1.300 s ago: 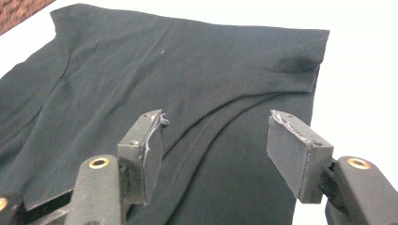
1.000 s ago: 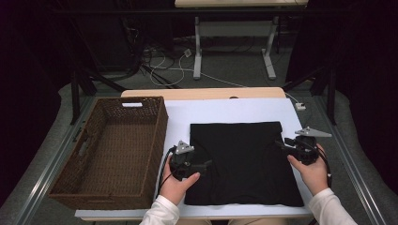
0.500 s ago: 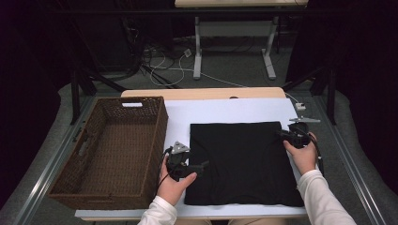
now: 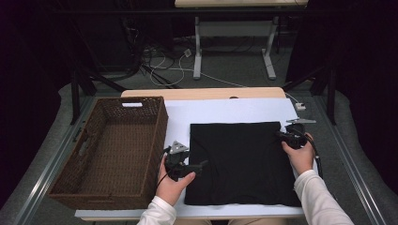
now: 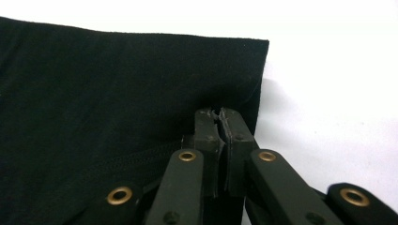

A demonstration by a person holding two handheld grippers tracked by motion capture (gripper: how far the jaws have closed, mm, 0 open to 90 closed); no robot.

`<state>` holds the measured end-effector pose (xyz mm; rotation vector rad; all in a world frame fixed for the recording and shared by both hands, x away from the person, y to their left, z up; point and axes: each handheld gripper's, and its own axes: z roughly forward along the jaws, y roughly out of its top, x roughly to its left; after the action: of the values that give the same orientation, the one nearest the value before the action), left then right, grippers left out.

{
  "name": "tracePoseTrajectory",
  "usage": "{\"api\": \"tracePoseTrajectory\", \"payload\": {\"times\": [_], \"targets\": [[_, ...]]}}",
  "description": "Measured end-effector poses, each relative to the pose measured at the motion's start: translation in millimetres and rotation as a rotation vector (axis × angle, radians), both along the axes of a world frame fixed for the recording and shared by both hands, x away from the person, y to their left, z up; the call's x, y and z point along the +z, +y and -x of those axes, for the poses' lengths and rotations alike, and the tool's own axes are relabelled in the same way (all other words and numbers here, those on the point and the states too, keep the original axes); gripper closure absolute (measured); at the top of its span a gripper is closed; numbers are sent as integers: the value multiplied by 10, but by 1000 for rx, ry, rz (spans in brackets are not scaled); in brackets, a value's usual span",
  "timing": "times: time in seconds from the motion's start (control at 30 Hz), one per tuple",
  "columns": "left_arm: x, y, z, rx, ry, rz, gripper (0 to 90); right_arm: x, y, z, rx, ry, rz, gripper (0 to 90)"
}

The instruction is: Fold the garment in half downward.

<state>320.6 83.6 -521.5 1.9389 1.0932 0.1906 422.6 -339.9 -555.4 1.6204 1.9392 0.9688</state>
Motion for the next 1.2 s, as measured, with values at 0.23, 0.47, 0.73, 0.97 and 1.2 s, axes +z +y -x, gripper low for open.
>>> {"api": "tracePoseTrajectory", "payload": {"times": [0.23,0.47,0.73,0.97,1.2], "targets": [[-15,3,-10,11,-7,-22,160,98,-45,142,-1,35,-19,872],[-52,1,-91,42,-7,-16,170,40,-128,182,-24,64,-42,868],[2,-132,-320,74,-58,-61,247,52,-109,207,-28,57,-12,863],[33,-196,-604,110,-75,-79,288,92,-148,235,-26,29,-49,668],[-49,-126,-809,162,-65,-129,384,153,-135,268,-24,-4,-59,551]]}}
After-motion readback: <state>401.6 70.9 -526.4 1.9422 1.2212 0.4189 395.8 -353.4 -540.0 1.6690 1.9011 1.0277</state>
